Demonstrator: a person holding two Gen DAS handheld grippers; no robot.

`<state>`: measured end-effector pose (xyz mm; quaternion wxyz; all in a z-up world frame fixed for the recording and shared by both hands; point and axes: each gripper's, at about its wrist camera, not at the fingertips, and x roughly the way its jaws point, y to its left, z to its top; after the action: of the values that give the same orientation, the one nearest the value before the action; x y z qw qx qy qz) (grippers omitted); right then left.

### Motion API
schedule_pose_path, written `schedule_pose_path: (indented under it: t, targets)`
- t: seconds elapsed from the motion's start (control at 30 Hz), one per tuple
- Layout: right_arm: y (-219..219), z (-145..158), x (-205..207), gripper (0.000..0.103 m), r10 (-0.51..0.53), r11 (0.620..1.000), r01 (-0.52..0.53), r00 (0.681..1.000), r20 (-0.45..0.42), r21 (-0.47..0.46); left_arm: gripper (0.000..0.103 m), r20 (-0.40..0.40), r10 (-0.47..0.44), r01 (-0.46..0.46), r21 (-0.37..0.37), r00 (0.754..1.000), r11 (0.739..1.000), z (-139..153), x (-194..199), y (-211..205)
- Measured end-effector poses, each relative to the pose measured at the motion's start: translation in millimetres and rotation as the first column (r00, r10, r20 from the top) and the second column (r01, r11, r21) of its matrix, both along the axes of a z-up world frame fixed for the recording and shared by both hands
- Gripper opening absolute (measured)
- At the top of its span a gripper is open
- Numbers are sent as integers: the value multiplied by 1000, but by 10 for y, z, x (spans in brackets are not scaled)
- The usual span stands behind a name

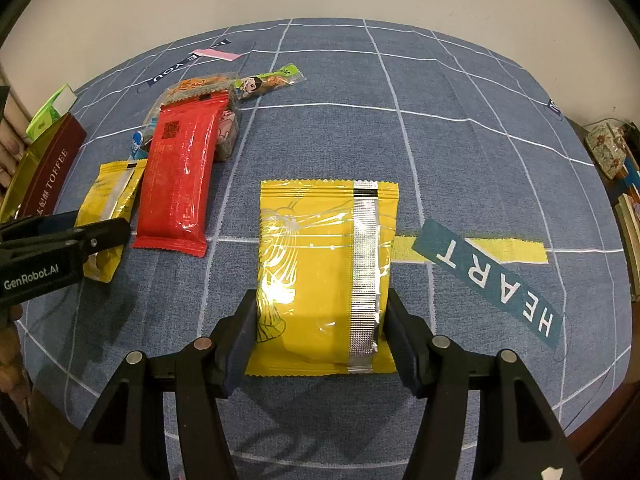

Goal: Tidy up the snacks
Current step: 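Grasp the large yellow foil bag with the left tool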

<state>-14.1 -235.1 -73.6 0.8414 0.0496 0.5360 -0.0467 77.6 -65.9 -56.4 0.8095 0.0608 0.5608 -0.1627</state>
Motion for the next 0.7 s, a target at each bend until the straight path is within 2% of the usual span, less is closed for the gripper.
schedule_pose_path:
  t: [0.27, 0.7]
  targets:
    - [-1, 0, -3, 58, 0, 1000, 0, 1000, 0, 0, 60, -5, 15, -15, 4, 1000, 1000, 73, -33, 79]
    - [-34, -3, -2, 58, -14, 1000, 13, 1000, -6, -7, 60, 37, 40, -41, 3, 998, 999, 411, -104, 308]
